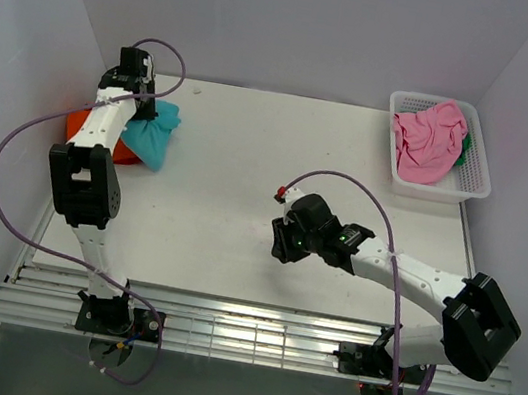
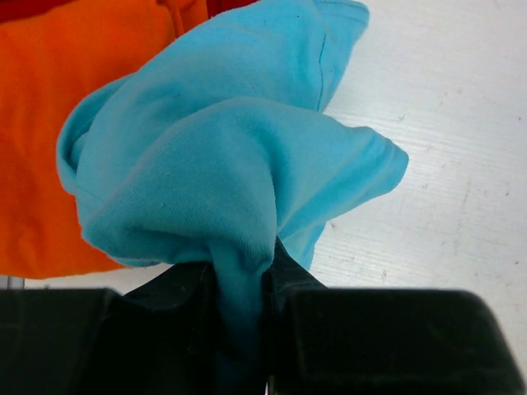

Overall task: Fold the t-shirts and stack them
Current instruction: Put the neatly folded tshirt into the corner of the board with the left arm

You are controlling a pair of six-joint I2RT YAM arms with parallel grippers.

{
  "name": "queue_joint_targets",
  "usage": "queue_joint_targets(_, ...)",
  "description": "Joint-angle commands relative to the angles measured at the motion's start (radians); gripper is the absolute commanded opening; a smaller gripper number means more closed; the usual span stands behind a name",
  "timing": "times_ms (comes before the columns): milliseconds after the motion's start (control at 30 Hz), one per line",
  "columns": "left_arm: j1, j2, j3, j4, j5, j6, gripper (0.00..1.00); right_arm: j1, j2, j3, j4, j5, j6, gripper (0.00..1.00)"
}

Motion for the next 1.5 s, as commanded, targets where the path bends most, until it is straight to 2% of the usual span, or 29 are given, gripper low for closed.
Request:
queue_joint_targets(0,0.001,0.010,0.151,-0.020,0.021,0.017,0.00,-0.003,0.009,-0.015,0.041,-0.028,0.002,0.36)
queue_joint_targets(133,0.014,0.027,0.215,-0.049,-0.004,0.018,0.00,-0.005,0.016,-0.031,0.053,-0.041,0.008,0.36)
queue_joint_targets(333,0.066,0.017,0.225,-0.048,0.005,0.005,0.00,-0.005,0.021,-0.047,0.059,-0.051,0.010,0.36)
queue_joint_targets(567,0.163,0.050,0.301,-0.041,0.073,-0.019,0.00,-0.003,0.010,-0.072,0.061,-0.052,0.008,0.36)
queue_joint_targets(800,0.197,0.063,0.301,-0.031,0.108,-0.035,0.00,-0.003,0.015,-0.080,0.070,-0.061,0.011,0.36)
queue_joint_targets(1267,0.226,0.026,0.111,-0.003,0.044,-0.071,0.00,-0.005,-0.002,-0.084,0.076,-0.074,0.017,0.36)
queue_joint_targets(1467,0.234,0.062,0.101,0.005,0.022,-0.082,0.00,-0.005,-0.034,-0.112,0.078,-0.069,0.025,0.36)
